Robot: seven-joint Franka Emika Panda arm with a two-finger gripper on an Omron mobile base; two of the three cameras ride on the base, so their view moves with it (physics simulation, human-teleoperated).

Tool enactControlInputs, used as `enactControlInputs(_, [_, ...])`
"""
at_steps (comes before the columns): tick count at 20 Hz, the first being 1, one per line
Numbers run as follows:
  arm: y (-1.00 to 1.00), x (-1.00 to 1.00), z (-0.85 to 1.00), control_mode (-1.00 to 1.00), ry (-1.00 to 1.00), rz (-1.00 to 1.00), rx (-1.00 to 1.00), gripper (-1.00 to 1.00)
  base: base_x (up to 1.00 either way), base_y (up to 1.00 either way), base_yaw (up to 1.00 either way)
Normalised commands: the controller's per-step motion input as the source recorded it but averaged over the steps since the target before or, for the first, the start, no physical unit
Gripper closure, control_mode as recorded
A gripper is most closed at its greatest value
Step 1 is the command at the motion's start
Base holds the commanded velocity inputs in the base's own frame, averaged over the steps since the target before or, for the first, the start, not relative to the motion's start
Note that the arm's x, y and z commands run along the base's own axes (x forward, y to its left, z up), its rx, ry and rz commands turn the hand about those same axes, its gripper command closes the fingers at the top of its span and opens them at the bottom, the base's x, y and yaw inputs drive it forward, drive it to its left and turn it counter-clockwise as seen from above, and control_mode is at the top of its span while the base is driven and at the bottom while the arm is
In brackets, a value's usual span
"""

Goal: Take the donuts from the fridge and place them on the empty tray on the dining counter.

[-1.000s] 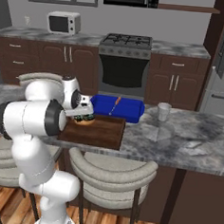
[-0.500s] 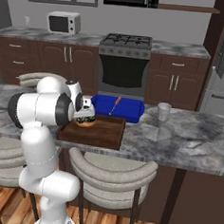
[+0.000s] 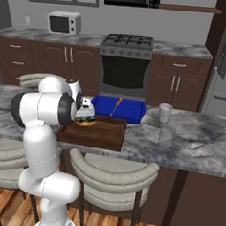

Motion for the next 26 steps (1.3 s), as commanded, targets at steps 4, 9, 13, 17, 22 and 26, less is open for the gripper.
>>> enactControlInputs(4, [0.00,0.02,-0.32,-1.00,0.00,0.00,0.00,-1.00,0.00,0.00,0.00])
enactControlInputs(9, [0.01,-0.11,-0.28,-1.00,-0.01,0.00,-0.01,-1.00,0.00,0.00,0.00])
enactControlInputs(13, [0.00,-0.50,-0.17,-1.00,-0.13,-0.02,0.00,-1.00,0.00,0.00,0.00])
enactControlInputs(17, [-0.12,-0.38,-0.04,-1.00,-0.21,-0.03,0.04,-1.00,0.00,0.00,0.00])
enactControlInputs(22, [-0.21,-0.23,0.52,-1.00,-0.16,-0.02,0.10,-1.00,0.00,0.00,0.00])
enactControlInputs(26, [-0.42,-0.62,1.00,-1.00,-0.25,0.00,0.08,-1.00,0.00,0.00,0.00])
